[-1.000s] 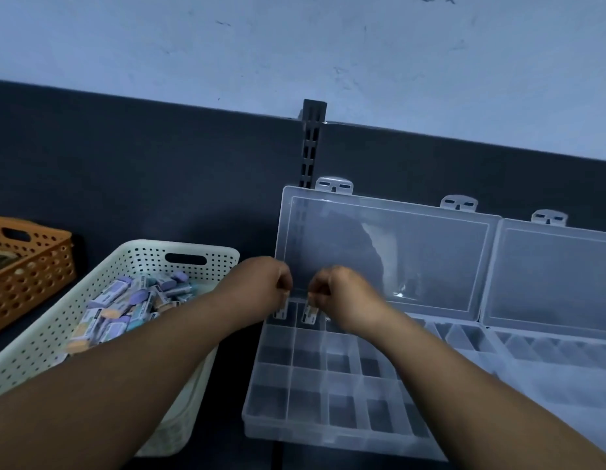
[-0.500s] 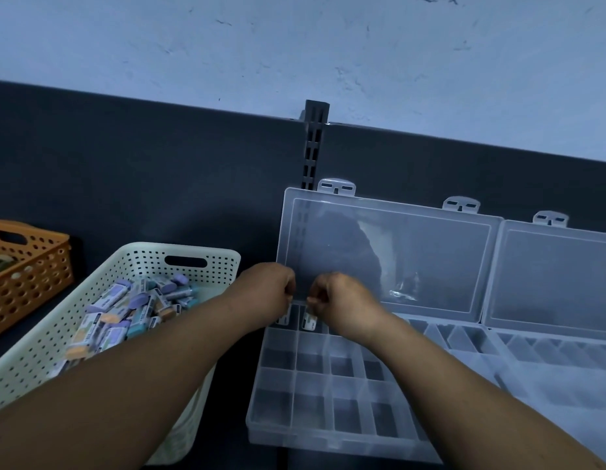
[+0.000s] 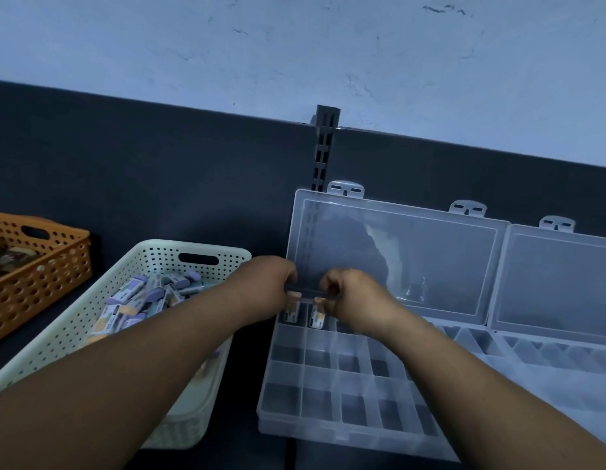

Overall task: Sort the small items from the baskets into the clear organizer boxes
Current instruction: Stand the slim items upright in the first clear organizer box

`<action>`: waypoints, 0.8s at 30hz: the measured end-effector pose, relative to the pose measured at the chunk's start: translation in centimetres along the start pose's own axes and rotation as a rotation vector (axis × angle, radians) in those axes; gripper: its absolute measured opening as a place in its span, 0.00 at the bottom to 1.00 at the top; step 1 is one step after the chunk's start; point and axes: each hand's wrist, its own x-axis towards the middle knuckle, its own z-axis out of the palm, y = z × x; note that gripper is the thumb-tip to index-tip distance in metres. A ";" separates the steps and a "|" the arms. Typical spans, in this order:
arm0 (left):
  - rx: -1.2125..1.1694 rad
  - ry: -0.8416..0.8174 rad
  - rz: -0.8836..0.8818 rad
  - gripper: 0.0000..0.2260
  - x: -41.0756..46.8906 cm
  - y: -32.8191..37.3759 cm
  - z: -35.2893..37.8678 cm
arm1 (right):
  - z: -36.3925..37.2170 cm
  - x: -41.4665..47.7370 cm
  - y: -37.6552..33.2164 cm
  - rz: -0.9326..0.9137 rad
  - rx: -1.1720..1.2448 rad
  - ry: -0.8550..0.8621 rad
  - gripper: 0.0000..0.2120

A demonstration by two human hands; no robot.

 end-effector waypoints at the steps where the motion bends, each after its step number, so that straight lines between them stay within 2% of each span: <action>1: 0.002 0.005 0.007 0.09 -0.3 -0.1 -0.3 | -0.2 -0.1 -0.1 -0.001 -0.005 -0.003 0.07; 6: 0.019 0.059 0.007 0.16 -1.6 -1.9 -2.8 | -1.8 0.0 -2.1 -0.070 -0.019 0.047 0.08; 12: 0.009 0.125 -0.130 0.14 -4.1 -6.0 -5.8 | -1.0 -0.5 -8.5 -0.290 0.024 0.038 0.11; 18: 0.020 -0.058 -0.247 0.10 -7.6 -9.4 -6.1 | 2.3 -0.2 -12.7 -0.411 -0.057 -0.129 0.15; 24: 0.100 -0.128 -0.193 0.17 -9.3 -10.7 -5.5 | 3.6 0.2 -15.1 -0.455 -0.314 -0.282 0.20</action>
